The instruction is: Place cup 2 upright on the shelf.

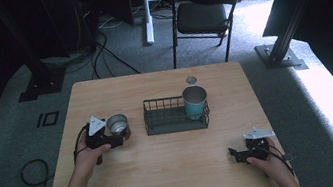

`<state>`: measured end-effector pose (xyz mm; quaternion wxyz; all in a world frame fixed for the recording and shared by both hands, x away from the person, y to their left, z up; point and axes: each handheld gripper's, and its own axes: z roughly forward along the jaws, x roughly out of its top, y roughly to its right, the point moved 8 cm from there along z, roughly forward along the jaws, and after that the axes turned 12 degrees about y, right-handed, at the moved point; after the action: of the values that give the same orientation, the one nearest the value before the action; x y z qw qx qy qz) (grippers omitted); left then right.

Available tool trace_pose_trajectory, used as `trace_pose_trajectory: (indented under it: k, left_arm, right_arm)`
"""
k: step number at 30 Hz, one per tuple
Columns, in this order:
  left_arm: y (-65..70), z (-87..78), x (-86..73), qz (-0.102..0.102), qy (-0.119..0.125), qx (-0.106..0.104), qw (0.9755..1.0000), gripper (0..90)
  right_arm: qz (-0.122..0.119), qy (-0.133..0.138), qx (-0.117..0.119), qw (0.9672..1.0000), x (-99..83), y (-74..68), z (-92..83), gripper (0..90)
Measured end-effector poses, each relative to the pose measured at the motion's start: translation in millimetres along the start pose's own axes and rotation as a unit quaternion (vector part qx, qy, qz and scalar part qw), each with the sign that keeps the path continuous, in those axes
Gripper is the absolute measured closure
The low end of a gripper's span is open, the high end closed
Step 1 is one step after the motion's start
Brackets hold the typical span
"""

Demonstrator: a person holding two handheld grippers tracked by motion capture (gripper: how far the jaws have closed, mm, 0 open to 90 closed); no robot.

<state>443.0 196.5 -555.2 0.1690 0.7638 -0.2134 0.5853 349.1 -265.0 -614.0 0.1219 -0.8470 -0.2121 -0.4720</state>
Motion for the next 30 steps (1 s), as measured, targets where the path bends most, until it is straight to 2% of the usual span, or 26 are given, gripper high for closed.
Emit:
trace_pose_trajectory:
  k: [3, 8, 11, 16, 18, 19, 23, 24, 29, 30]
  left_arm:
    - [-1.4, 2.7, -0.3, 0.008, 0.002, 0.001, 1.0000, 0.4]
    - [-2.1, 6.3, -1.2, 0.007, 0.006, 0.003, 1.0000, 0.4]
    - [-2.7, 8.9, -2.6, 0.025, 0.000, 0.010, 0.9996, 0.4]
    - [-0.6, 12.7, -1.6, 0.019, 0.000, 0.006, 0.9998, 0.5]
    - [-1.5, 13.7, -2.7, 0.025, -0.006, 0.016, 0.9995, 2.7]
    - [-1.7, 14.3, -3.1, 0.020, -0.008, 0.019, 0.9996, 7.9]
    - [0.3, 16.0, -4.3, 0.012, -0.014, 0.019, 0.9997, 12.2]
    - [0.7, 15.9, -3.9, 0.017, -0.016, 0.021, 0.9995, 13.6]
    - [-0.2, 14.1, -1.5, 0.025, -0.025, 0.034, 0.9988, 13.8]
    - [-1.3, 13.4, 0.0, 0.017, -0.021, 0.036, 0.9990, 13.8]
  right_arm:
    - [0.000, 0.000, 0.000, 1.0000, 0.0, 0.0, 0.0, 11.5]
    - [0.000, 0.000, 0.000, 1.0000, 0.0, 0.0, 0.0, 11.5]
    - [0.000, 0.000, 0.000, 1.0000, 0.0, 0.0, 0.0, 11.5]
    - [0.000, 0.000, 0.000, 1.0000, 0.0, 0.0, 0.0, 11.5]
    - [0.000, 0.000, 0.000, 1.0000, 0.0, 0.0, 0.0, 11.5]
    - [0.000, 0.000, 0.000, 1.0000, 0.0, 0.0, 0.0, 11.5]
    - [0.000, 0.000, 0.000, 1.0000, 0.0, 0.0, 0.0, 11.5]
    - [0.000, 0.000, 0.000, 1.0000, 0.0, 0.0, 0.0, 11.5]
    - [0.000, 0.000, 0.000, 1.0000, 0.0, 0.0, 0.0, 11.5]
    - [0.000, 0.000, 0.000, 1.0000, 0.0, 0.0, 0.0, 11.5]
